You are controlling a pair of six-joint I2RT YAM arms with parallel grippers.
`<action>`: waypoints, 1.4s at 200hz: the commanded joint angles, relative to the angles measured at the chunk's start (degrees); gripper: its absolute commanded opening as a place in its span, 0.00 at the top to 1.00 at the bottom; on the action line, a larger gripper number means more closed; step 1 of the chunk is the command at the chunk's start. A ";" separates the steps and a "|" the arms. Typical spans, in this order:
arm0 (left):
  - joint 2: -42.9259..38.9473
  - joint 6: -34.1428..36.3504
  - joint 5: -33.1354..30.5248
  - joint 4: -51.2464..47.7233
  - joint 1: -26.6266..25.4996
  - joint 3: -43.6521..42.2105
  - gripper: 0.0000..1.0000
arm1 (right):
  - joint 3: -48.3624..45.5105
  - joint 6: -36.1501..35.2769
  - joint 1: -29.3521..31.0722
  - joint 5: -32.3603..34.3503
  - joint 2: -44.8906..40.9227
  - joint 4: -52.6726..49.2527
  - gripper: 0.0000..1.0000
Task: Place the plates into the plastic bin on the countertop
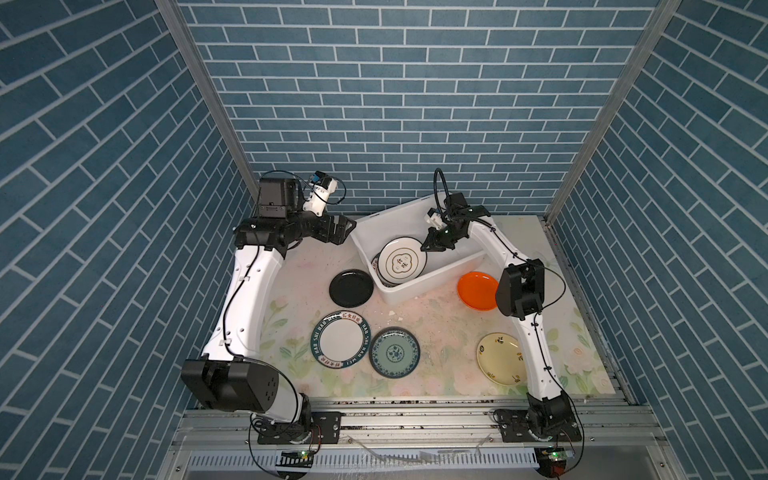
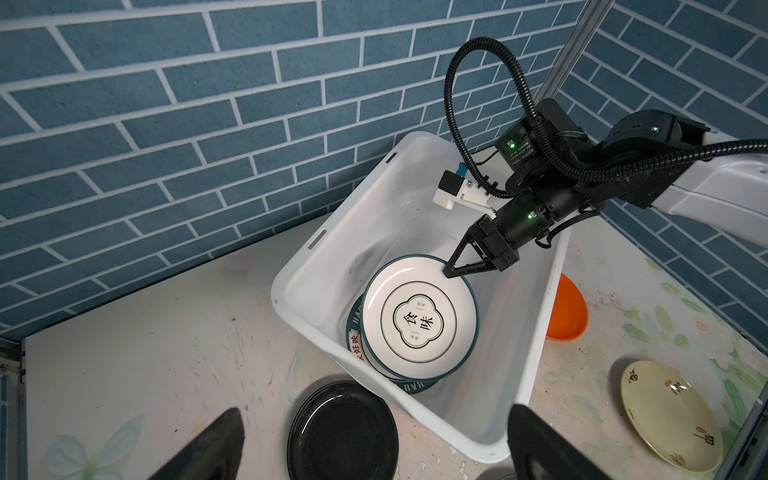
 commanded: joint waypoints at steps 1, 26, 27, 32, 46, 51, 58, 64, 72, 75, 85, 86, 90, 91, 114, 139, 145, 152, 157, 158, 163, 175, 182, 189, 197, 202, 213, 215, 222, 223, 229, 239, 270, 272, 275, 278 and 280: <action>-0.17 -0.21 0.73 0.55 0.32 -0.68 0.00 | -1.05 0.22 0.29 -0.70 0.92 1.45 1.00; 0.11 -0.30 0.93 0.59 0.32 -0.68 0.00 | -2.13 0.41 0.28 -1.04 0.96 2.03 1.00; 0.12 -0.26 0.89 0.61 0.32 -0.68 0.00 | -2.18 0.41 0.28 -1.06 1.04 2.03 1.00; 0.07 -0.30 1.03 0.58 0.32 -0.74 0.00 | -2.30 0.49 0.29 -1.05 1.16 2.09 1.00; 0.07 -0.30 1.03 0.62 0.28 -0.68 0.00 | -2.57 0.52 0.33 -1.22 1.29 2.12 1.00; 0.08 -0.30 1.03 0.58 0.32 -0.66 0.00 | -2.62 0.50 0.27 -1.12 1.42 2.12 1.00; 0.08 -0.27 1.03 0.64 0.34 -0.62 0.01 | -2.69 0.52 0.35 -1.11 1.47 2.11 1.00; 0.07 -0.22 0.96 0.58 0.32 -0.66 0.00 | -2.91 0.50 0.28 -1.02 1.47 2.19 1.00; 0.11 -0.22 0.87 0.62 0.32 -0.58 0.00 | -3.16 0.60 0.35 -1.09 1.46 2.24 1.00; 0.02 -0.22 0.92 0.63 0.32 -0.55 0.01 | -3.23 0.54 0.30 -1.08 1.45 2.29 1.00; 0.08 -0.21 0.77 0.58 0.32 -0.50 0.00 | -3.27 0.42 0.29 -1.14 1.71 2.13 1.00; 0.06 -0.21 0.77 0.56 0.32 -0.55 0.00 | -3.28 0.42 0.29 -1.19 1.68 2.08 1.00; 0.13 -0.15 0.77 0.55 0.32 -0.50 0.00 | -3.30 0.41 0.30 -1.10 1.78 2.03 1.00; 0.13 -0.18 0.77 0.55 0.32 -0.50 0.01 | -3.33 0.41 0.34 -1.08 1.85 2.03 1.00; 0.06 -0.22 0.77 0.44 0.41 -0.51 0.00 | -3.76 0.46 0.28 -1.15 2.15 2.07 1.00; 0.38 -0.22 0.86 0.46 0.41 -0.44 0.00 | -3.80 0.63 0.33 -1.04 2.67 2.20 0.98; 0.40 -0.25 0.86 0.40 0.41 -0.41 0.00 | -3.80 0.65 0.29 -1.03 2.73 2.28 0.97; 0.44 -0.30 0.86 0.43 0.41 -0.39 0.00 | -3.70 0.67 0.33 -0.97 2.78 2.23 0.97; 0.55 -0.26 0.86 0.44 0.41 -0.34 0.00 | -3.72 0.67 0.31 -0.94 2.86 2.29 0.96; 0.56 -0.28 0.86 0.40 0.41 -0.37 0.01 | -3.72 0.72 0.30 -0.92 2.87 2.25 0.96; 0.54 -0.28 0.85 0.42 0.41 -0.37 0.00 | -3.60 0.76 0.29 -0.87 2.96 2.29 0.96; 0.61 -0.30 0.81 0.35 0.40 -0.42 0.00 | -3.54 0.76 0.28 -0.79 3.21 2.29 0.95; 0.66 -0.30 0.78 0.29 0.49 -0.47 0.00 | -3.54 0.85 0.33 -0.70 3.31 2.29 0.94; 0.63 -0.30 0.78 0.28 0.50 -0.42 0.00 | -3.54 0.97 0.26 -0.72 3.33 2.25 0.93; 0.68 -0.30 0.77 0.26 0.58 -0.41 0.00 | -3.38 0.99 0.24 -0.77 3.56 2.27 0.93; 0.70 -0.24 0.77 0.28 0.59 -0.42 0.00 | -3.54 1.02 0.29 -0.76 3.53 2.29 0.93; 0.74 -0.22 0.77 0.16 0.63 -0.44 0.00 | -3.57 1.03 0.33 -0.81 3.64 2.25 0.92; 0.75 -0.22 0.77 0.14 0.66 -0.42 0.00 | -3.55 1.03 0.25 -0.87 3.66 2.24 0.92; 0.80 -0.22 0.77 0.20 0.67 -0.46 0.01 | -3.63 1.03 0.29 -0.87 3.69 2.20 0.91; 0.82 -0.22 0.77 0.15 0.67 -0.43 0.01 | -3.58 1.03 0.29 -0.88 3.68 2.20 0.91; 0.84 -0.23 0.77 0.24 0.74 -0.41 0.01 | -3.62 0.96 0.33 -0.76 3.71 2.13 0.91; 0.91 -0.22 0.77 0.20 0.76 -0.44 0.00 | -3.55 0.86 0.30 -0.72 3.78 2.02 0.90; 1.10 -0.22 0.86 0.26 0.92 -0.44 0.00 | -3.54 0.76 0.31 -0.37 3.93 1.85 0.86; 1.17 -0.22 0.86 0.23 0.93 -0.44 0.00 | -3.54 0.76 0.29 -0.37 3.93 1.85 0.85; 1.12 -0.18 0.86 0.23 0.94 -0.46 0.01 | -3.54 0.74 0.29 -0.34 3.93 1.79 0.85; 1.20 -0.21 0.86 0.27 0.94 -0.43 0.00 | -3.54 0.76 0.29 -0.30 4.00 1.77 0.85; 1.19 -0.22 0.86 0.26 0.98 -0.41 0.01 | -3.54 0.76 0.29 -0.24 4.02 1.70 0.85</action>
